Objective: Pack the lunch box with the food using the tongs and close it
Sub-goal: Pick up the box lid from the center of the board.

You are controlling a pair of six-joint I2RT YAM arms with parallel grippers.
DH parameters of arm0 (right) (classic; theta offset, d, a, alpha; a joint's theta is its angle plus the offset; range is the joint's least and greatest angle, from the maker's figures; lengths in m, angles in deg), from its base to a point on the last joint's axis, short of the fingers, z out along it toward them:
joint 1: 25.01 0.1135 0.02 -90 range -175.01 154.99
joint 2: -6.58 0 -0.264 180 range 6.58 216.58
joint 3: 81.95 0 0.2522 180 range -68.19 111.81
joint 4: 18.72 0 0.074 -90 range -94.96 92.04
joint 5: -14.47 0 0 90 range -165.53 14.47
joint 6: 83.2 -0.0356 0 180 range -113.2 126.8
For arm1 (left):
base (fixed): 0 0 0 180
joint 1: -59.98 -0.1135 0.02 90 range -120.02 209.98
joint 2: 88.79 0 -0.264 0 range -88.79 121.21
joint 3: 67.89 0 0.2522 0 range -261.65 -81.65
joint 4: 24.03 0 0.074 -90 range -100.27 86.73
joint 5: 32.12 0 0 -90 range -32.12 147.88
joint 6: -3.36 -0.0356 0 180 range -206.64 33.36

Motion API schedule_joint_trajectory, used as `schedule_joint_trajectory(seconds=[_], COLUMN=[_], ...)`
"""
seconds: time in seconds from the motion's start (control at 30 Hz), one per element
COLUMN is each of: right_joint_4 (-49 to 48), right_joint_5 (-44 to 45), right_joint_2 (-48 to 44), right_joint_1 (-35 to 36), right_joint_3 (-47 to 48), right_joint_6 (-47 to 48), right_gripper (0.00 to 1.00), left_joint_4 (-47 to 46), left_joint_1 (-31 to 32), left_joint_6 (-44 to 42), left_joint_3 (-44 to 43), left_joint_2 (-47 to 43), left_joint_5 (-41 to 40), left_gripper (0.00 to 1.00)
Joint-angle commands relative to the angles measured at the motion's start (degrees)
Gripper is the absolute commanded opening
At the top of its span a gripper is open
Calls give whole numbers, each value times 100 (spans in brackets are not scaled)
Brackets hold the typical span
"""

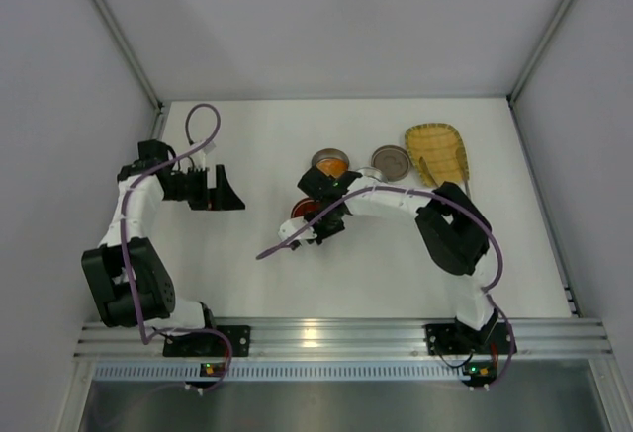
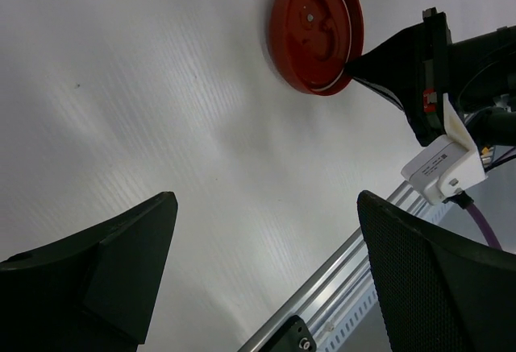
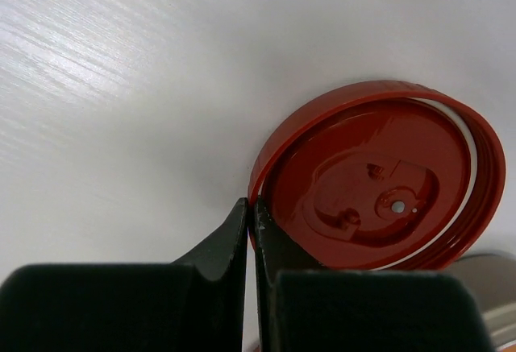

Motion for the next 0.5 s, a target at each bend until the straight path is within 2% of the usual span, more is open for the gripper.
schedule_joint_trajectory(seconds=[0.0,0.1,0.23,0.27,0.33,0.37,0.43,0.47], right_joint_4=[-86,-16,-6,-285,-673,-831,-808,-685], right_joint_5=[-276,-917,-2346,-2508,-2571,-2571,-2667,-2746], right_joint_2=[-675,-1079,-1624,-1973,-2396,-2799,-3013,-3084], right_joint_1=[2,-296,-806,-981,-1044,-1079,-1079,-1105], right_joint_3=[152,564,1286,1287,946,788,707,777], right_joint_6=[-620,-1226,-2473,-2902,-3064,-3082,-3074,-3126], right_gripper=[0,0,0,0,0,0,0,0], left_joint_4=[21,13,-118,-127,-232,-538,-1091,-1843], left_joint_1=[-17,-17,-17,-17,-17,-17,-17,-17], left_joint_6=[-162,-346,-435,-461,-514,-462,3,257], left_joint_3=[-64,7,182,209,288,436,639,892], left_joint_2=[-345,-661,-1284,-1399,-1793,-1952,-2452,-2620], left_joint_5=[65,73,283,441,1027,1214,1644,1751], left_gripper=[98,98,98,98,98,98,98,98])
